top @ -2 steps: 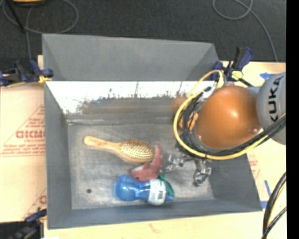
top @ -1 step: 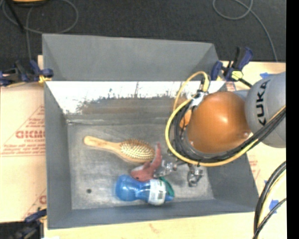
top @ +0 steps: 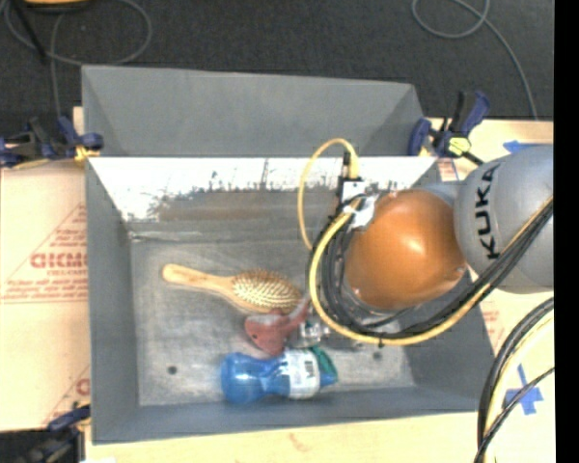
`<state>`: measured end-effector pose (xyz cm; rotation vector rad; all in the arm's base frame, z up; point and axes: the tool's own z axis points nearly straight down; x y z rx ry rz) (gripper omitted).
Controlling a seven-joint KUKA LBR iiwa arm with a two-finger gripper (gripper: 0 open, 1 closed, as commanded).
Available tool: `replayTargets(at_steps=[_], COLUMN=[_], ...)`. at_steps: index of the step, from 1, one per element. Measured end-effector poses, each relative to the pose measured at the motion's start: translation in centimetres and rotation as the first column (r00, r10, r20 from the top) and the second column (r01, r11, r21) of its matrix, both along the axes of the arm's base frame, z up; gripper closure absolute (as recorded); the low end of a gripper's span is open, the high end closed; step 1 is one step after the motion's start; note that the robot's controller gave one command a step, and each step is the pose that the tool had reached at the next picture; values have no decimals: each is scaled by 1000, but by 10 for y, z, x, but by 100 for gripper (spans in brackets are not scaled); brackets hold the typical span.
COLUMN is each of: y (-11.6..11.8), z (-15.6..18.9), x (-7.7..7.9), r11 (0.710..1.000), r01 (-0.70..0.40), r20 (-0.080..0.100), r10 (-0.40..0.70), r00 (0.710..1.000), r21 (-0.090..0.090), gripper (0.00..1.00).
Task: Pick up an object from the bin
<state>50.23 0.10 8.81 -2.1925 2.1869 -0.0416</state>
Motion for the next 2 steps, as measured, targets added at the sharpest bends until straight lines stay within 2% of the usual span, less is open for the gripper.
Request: replayTargets(at_steps=[1,2], y=[28,28], z=[-8,-8], x=[7,7], r11=[969,970], r01=[-246,-244], r20=[5,5], r10=[246,245], r00=[969,970], r21=[-9,-9], gripper=[100,100])
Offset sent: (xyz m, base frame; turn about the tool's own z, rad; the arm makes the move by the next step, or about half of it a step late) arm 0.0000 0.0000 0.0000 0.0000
